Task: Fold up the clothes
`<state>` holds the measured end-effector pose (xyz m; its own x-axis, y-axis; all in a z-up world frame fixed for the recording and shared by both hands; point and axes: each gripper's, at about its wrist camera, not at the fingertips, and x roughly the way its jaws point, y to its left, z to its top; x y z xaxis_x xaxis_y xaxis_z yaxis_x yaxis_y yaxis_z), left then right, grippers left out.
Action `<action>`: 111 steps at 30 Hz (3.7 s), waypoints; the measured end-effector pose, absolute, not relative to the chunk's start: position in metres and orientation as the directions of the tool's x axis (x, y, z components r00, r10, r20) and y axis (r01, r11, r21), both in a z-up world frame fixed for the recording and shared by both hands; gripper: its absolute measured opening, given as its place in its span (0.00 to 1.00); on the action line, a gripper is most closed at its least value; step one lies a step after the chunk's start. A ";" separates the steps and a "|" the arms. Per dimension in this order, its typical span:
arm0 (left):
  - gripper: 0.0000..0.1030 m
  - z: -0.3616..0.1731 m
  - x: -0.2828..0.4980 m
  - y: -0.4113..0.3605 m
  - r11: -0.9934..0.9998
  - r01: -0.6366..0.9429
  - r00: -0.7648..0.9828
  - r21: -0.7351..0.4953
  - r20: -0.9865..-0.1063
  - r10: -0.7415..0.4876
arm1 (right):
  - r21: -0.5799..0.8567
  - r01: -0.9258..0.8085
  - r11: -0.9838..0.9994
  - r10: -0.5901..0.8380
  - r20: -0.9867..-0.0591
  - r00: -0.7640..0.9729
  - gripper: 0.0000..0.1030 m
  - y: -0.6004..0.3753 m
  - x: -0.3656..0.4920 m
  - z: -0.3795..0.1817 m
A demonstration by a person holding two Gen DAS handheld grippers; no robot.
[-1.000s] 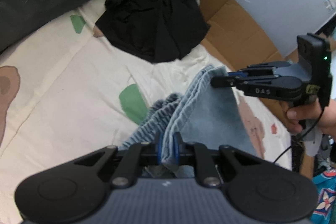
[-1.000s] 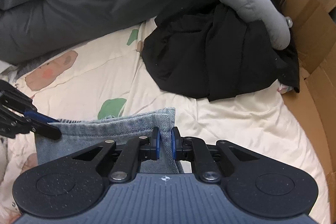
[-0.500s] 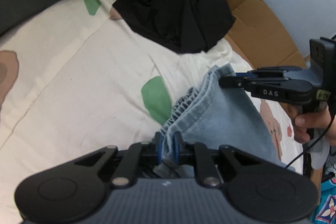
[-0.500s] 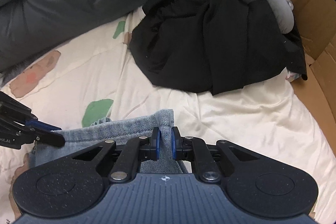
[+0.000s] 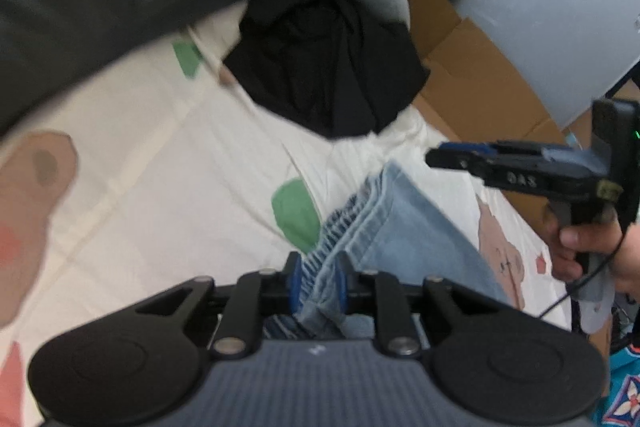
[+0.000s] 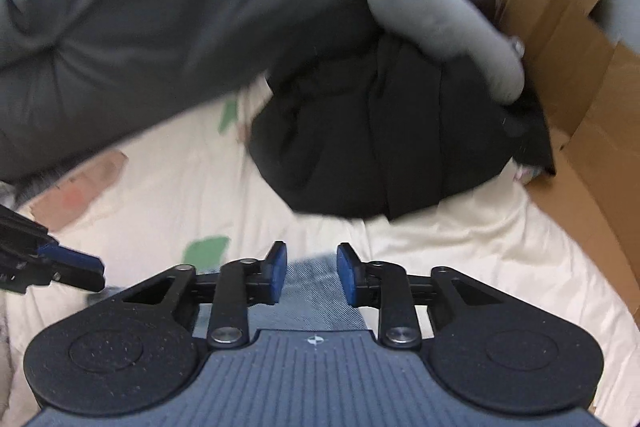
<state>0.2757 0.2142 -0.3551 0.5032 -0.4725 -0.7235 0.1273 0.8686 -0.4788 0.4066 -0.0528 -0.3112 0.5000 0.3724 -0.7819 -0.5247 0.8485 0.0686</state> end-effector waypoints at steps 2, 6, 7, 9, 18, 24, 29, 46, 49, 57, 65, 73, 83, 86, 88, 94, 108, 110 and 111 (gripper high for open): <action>0.17 -0.346 0.271 0.214 0.859 0.140 0.512 -0.493 -0.706 -0.489 | 0.089 -0.528 0.844 0.394 -0.771 0.500 0.34 -0.050 0.396 -0.307; 0.17 -0.338 0.261 0.200 0.848 0.165 0.528 -0.503 -0.682 -0.507 | 0.112 -0.553 0.826 0.425 -0.768 0.480 0.34 -0.040 0.376 -0.309; 0.17 -0.340 0.257 0.194 0.850 0.164 0.530 -0.500 -0.683 -0.503 | 0.106 -0.560 0.821 0.421 -0.775 0.472 0.34 -0.037 0.373 -0.315; 0.16 -0.346 0.251 0.183 0.855 0.159 0.532 -0.493 -0.687 -0.495 | 0.102 -0.568 0.817 0.416 -0.786 0.457 0.34 -0.031 0.368 -0.325; 0.02 -0.392 0.243 0.174 0.872 0.109 0.505 -0.477 -0.729 -0.462 | 0.121 -0.597 0.793 0.437 -0.795 0.420 0.28 -0.015 0.374 -0.347; 0.03 -0.406 0.243 0.181 0.859 0.085 0.530 -0.505 -0.707 -0.469 | 0.095 -0.609 0.788 0.416 -0.811 0.412 0.29 -0.003 0.378 -0.363; 0.03 -0.395 0.242 0.182 0.868 0.093 0.562 -0.487 -0.694 -0.450 | 0.069 -0.625 0.778 0.403 -0.817 0.412 0.30 0.003 0.378 -0.373; 0.03 -0.403 0.252 0.198 0.816 0.068 0.539 -0.574 -0.667 -0.514 | 0.066 -0.569 0.820 0.383 -0.803 0.458 0.28 -0.003 0.370 -0.361; 0.03 -0.396 0.252 0.201 0.801 0.086 0.544 -0.592 -0.646 -0.536 | 0.073 -0.549 0.833 0.382 -0.793 0.474 0.28 -0.016 0.357 -0.352; 0.14 -0.398 0.252 0.176 0.805 0.156 0.524 -0.572 -0.643 -0.558 | 0.041 -0.481 0.876 0.311 -0.811 0.495 0.30 -0.046 0.326 -0.364; 0.19 -0.397 0.253 0.148 0.829 0.243 0.479 -0.504 -0.681 -0.554 | 0.025 -0.386 0.922 0.243 -0.815 0.527 0.35 -0.080 0.300 -0.373; 0.38 -0.398 0.264 0.122 0.814 0.301 0.435 -0.497 -0.688 -0.581 | -0.021 -0.309 0.951 0.152 -0.838 0.524 0.35 -0.125 0.268 -0.384; 0.71 -0.401 0.261 0.080 0.845 0.353 0.447 -0.402 -0.720 -0.530 | -0.056 -0.088 0.995 0.000 -0.846 0.533 0.40 -0.181 0.238 -0.390; 0.73 -0.397 0.261 0.070 0.847 0.376 0.422 -0.375 -0.745 -0.517 | -0.063 -0.034 0.997 -0.036 -0.850 0.526 0.40 -0.202 0.224 -0.391; 0.74 -0.394 0.260 0.064 0.848 0.401 0.412 -0.347 -0.759 -0.505 | -0.080 -0.001 0.997 -0.068 -0.857 0.511 0.41 -0.219 0.214 -0.391; 0.77 -0.390 0.255 0.048 0.864 0.407 0.403 -0.297 -0.790 -0.462 | -0.076 0.100 0.992 -0.115 -0.872 0.477 0.44 -0.268 0.183 -0.395; 0.79 -0.376 0.252 0.034 0.872 0.440 0.308 -0.214 -0.876 -0.371 | -0.089 0.228 0.970 -0.170 -0.914 0.369 0.66 -0.326 0.114 -0.389; 0.79 -0.367 0.254 0.035 0.880 0.437 0.305 -0.185 -0.890 -0.339 | -0.055 0.280 0.959 -0.152 -0.928 0.339 0.66 -0.337 0.104 -0.386; 0.79 -0.360 0.254 0.036 0.885 0.432 0.307 -0.175 -0.894 -0.327 | -0.062 0.283 0.957 -0.158 -0.931 0.329 0.66 -0.338 0.098 -0.382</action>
